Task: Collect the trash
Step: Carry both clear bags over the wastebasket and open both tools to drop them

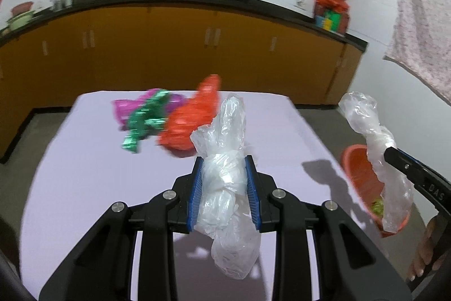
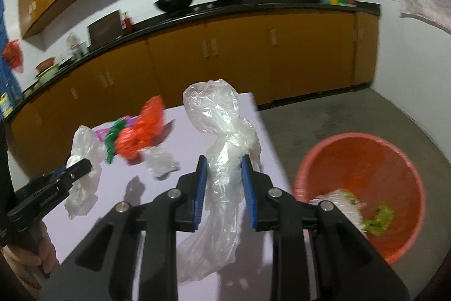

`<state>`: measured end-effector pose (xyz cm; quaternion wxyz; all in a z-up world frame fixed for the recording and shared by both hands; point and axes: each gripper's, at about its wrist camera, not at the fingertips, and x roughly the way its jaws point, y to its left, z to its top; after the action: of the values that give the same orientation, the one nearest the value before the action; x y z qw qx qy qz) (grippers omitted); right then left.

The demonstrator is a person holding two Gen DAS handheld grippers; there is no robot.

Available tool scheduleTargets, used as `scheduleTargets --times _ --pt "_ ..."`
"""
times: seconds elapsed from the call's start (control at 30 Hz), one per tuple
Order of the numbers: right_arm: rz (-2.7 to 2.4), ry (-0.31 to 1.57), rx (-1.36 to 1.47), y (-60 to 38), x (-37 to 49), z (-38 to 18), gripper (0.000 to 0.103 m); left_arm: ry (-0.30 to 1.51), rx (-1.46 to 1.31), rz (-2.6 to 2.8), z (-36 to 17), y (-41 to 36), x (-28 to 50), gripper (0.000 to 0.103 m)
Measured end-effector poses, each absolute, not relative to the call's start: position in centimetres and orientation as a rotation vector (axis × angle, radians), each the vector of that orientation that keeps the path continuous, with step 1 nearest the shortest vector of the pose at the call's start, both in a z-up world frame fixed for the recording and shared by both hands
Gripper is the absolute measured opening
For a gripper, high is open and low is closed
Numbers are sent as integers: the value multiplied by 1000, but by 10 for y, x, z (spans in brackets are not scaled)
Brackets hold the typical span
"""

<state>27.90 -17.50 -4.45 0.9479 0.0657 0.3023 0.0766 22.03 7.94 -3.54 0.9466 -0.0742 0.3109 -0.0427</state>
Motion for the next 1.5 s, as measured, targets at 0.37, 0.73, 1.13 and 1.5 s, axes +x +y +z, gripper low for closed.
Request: scheduleTargets --times 0.37,0.73,1.13,1.5 --pt "-57 570 219 -282 262 -45 25 607 -78 -290 -20 -30 241 29" --pt "-182 581 258 -346 259 -62 25 621 5 -439 -32 -121 257 29" --pt "-213 577 306 -376 266 -75 25 652 60 -506 -51 -165 266 29" --pt "-223 575 326 -390 269 -83 25 668 80 -539 -61 -186 273 29"
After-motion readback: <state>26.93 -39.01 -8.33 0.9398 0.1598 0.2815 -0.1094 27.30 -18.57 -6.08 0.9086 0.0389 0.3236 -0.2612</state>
